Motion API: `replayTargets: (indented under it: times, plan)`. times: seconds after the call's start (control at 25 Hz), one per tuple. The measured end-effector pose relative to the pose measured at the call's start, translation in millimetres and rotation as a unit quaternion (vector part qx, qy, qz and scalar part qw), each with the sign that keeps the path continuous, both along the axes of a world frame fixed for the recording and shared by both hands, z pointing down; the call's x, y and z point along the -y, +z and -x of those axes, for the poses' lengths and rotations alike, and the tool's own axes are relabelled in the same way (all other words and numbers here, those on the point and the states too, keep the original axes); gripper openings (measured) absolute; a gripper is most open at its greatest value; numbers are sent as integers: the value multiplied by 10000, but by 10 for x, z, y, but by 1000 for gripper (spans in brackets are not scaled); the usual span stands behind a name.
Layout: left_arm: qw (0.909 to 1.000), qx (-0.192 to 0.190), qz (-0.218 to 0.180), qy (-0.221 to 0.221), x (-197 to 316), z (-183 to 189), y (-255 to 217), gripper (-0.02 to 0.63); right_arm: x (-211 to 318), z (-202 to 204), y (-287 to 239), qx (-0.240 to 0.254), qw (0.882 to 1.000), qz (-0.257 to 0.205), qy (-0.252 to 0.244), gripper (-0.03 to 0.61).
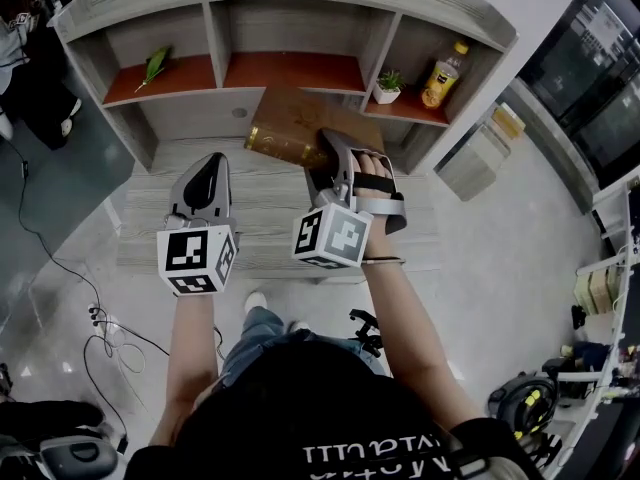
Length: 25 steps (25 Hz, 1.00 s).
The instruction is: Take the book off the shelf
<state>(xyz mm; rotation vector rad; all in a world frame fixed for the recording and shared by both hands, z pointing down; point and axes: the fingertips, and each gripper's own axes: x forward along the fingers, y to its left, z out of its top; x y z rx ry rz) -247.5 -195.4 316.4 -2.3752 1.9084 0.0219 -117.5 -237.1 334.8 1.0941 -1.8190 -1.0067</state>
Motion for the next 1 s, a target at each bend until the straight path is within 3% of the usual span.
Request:
replayTargets:
  times: [0.56,0.76,1.0]
  plan:
    - [9999,17,39,-144,-196,-273,40,11,-202,-474,160,1239,9893,741,230,227]
    - [9999,90,-6,-86,-210,-345,30,11,-226,-608,249,1924,9748,1058,382,227]
    - [9999,148,-14,33,-136,-288,33,11,-181,-758,406,3032,9365,1629,669,227]
